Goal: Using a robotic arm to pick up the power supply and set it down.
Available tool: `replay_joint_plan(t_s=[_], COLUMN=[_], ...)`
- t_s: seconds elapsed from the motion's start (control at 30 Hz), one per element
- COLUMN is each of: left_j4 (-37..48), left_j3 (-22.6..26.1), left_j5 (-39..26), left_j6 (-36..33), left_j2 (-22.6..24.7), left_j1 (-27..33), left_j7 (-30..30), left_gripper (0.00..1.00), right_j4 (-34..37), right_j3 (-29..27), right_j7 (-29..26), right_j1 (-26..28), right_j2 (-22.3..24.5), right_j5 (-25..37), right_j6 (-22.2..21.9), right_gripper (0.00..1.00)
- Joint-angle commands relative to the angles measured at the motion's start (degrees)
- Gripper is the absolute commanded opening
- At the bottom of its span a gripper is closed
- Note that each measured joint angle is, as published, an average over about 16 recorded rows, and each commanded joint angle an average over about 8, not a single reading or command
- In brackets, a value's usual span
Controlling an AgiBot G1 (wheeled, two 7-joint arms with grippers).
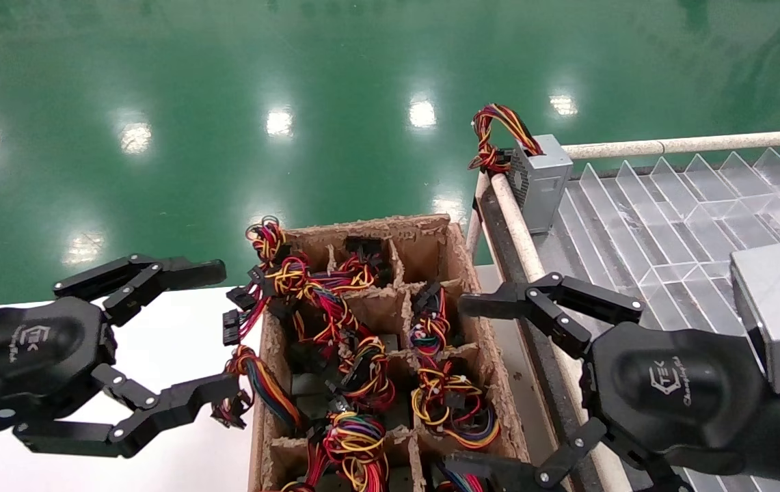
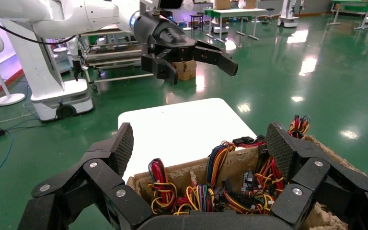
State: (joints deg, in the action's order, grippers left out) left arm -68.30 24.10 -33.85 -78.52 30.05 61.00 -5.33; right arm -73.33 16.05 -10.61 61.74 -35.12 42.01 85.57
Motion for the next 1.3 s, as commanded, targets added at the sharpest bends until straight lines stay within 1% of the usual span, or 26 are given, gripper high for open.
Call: replay_joint_plan(t_s=[0.03,0.3,0.33,0.5,0.6,0.67,0.77,0.9,1.0,1.03,1.07,1.27,1.3], left_j4=[0.0,0.0,0.0,0.0,0.0,0.0,0.0,0.0,0.0,0.0,0.0,0.0,0.0], left_j3=[0.0,0.0,0.0,0.0,0.0,0.0,0.0,0.0,0.0,0.0,0.0,0.0,0.0], left_j5=[0.0,0.0,0.0,0.0,0.0,0.0,0.0,0.0,0.0,0.0,0.0,0.0,0.0], left_j6=[0.0,0.0,0.0,0.0,0.0,0.0,0.0,0.0,0.0,0.0,0.0,0.0,0.0], left_j2=[0.0,0.0,0.0,0.0,0.0,0.0,0.0,0.0,0.0,0.0,0.0,0.0,0.0], left_j1=[0.0,0.0,0.0,0.0,0.0,0.0,0.0,0.0,0.0,0.0,0.0,0.0,0.0], left_j7=[0.0,0.0,0.0,0.0,0.0,0.0,0.0,0.0,0.0,0.0,0.0,0.0,0.0], left_gripper=[1.0,1.0,0.99,0.37,0.01,0.0,0.0,0.0,0.0,0.0,0.0,0.0,0.0], right_j4=[0.0,0.0,0.0,-0.1,-0.9,-1.8,-3.2,-3.9,-3.7,-3.7,-3.6,-3.5,-3.5], right_j3=[0.0,0.0,0.0,0.2,1.2,2.6,5.6,10.0,12.6,13.3,13.9,16.0,16.2], right_j7=[0.0,0.0,0.0,0.0,0.0,-0.1,-0.5,-1.8,-2.9,-3.3,-3.6,-5.0,-5.2], right_j1=[0.0,0.0,0.0,0.0,0.6,1.8,5.6,12.3,16.2,17.1,17.9,20.3,20.4], right_j2=[0.0,0.0,0.0,0.1,0.6,0.7,0.0,-2.8,-5.0,-5.5,-6.0,-7.6,-7.7], right_j5=[0.0,0.0,0.0,0.4,3.8,8.0,16.7,27.6,33.5,35.0,36.3,40.1,40.4], right_j6=[0.0,0.0,0.0,0.1,-0.6,-1.3,-2.1,-1.5,-0.8,-0.6,-0.5,0.1,0.2], right_gripper=[1.0,1.0,1.0,1.0,1.0,1.0,1.0,1.0,1.0,0.95,0.86,0.12,0.03])
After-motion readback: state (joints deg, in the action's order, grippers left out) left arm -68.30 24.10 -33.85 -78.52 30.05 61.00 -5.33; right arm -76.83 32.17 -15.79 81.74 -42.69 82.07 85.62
